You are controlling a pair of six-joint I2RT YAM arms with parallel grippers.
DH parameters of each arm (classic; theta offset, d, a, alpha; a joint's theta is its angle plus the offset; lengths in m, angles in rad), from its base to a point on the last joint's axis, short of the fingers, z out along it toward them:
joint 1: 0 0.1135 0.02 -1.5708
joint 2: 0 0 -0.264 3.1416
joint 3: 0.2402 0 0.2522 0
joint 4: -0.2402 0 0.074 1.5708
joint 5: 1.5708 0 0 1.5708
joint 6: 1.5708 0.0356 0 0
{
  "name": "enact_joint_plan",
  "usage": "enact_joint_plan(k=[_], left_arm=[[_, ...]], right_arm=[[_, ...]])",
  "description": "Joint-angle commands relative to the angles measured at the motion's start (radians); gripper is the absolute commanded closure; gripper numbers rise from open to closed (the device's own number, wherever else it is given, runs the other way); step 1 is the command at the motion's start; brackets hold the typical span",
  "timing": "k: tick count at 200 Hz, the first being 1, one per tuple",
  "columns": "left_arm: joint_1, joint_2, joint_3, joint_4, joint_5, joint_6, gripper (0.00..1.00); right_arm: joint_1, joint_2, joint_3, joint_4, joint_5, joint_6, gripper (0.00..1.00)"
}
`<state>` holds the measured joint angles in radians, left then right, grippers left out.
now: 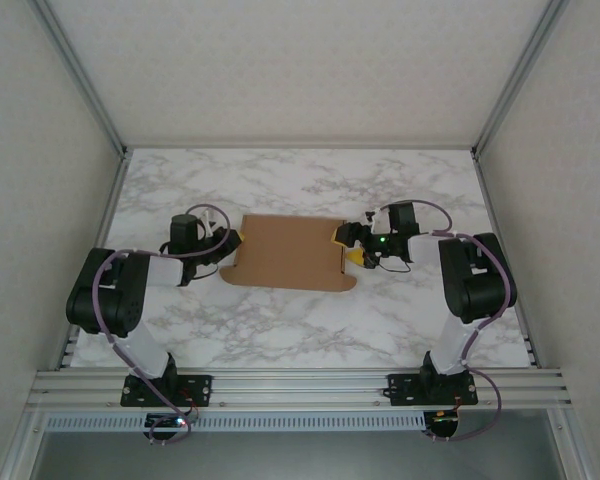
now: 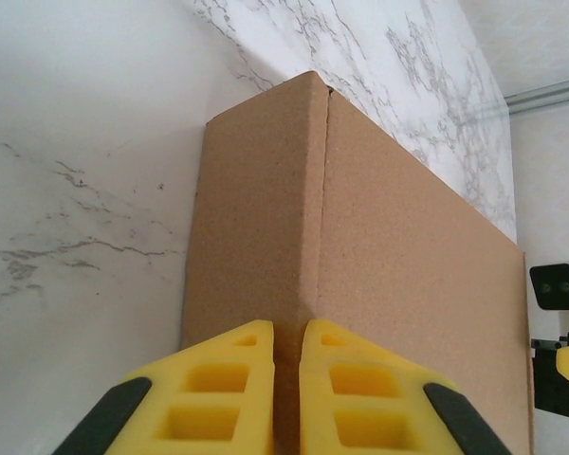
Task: Fold the paper box
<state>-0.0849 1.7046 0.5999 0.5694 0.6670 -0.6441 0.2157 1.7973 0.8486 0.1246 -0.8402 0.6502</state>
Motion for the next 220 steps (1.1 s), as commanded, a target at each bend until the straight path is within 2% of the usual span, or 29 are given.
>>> enact_joint_plan(k=[1, 38, 81, 112, 132, 143, 166, 189, 204, 220], left_arm=[[0.022, 0.069, -0.038, -0.175, -0.075, 0.015, 0.92], [0.031, 0.074, -0.035, -0.182, -0.077, 0.024, 0.93], [0.028, 0.071, -0.026, -0.184, -0.069, 0.031, 0.92], [0.017, 0.056, -0.016, -0.191, -0.071, 0.036, 0.92], [0.012, 0.020, -0.010, -0.197, -0.076, 0.028, 0.89], [0.013, -0.018, 0.002, -0.219, -0.090, 0.035, 0.86], [0.013, -0.136, 0.045, -0.356, -0.147, 0.092, 0.70], [0.001, -0.298, 0.102, -0.490, -0.254, 0.161, 0.58], [-0.047, -0.404, 0.147, -0.562, -0.333, 0.271, 0.54], [-0.159, -0.466, 0.195, -0.615, -0.447, 0.451, 0.52]], right_arm=[[-0.008, -0.021, -0.021, -0.047, 0.016, -0.017, 0.09], [0.036, 0.040, 0.019, 0.008, -0.114, 0.016, 0.10], [0.097, 0.050, 0.072, 0.039, -0.149, 0.048, 0.15], [0.104, 0.066, 0.096, 0.133, -0.180, 0.157, 0.24], [0.108, 0.052, 0.084, 0.171, -0.163, 0.212, 0.34], [0.103, 0.029, 0.073, 0.152, -0.133, 0.220, 0.41], [0.085, -0.038, 0.049, 0.119, -0.088, 0.250, 0.51], [0.078, -0.099, 0.058, 0.039, -0.043, 0.262, 0.58], [0.078, -0.120, 0.080, -0.041, -0.017, 0.250, 0.59], [0.076, -0.119, 0.100, -0.093, -0.013, 0.244, 0.60]])
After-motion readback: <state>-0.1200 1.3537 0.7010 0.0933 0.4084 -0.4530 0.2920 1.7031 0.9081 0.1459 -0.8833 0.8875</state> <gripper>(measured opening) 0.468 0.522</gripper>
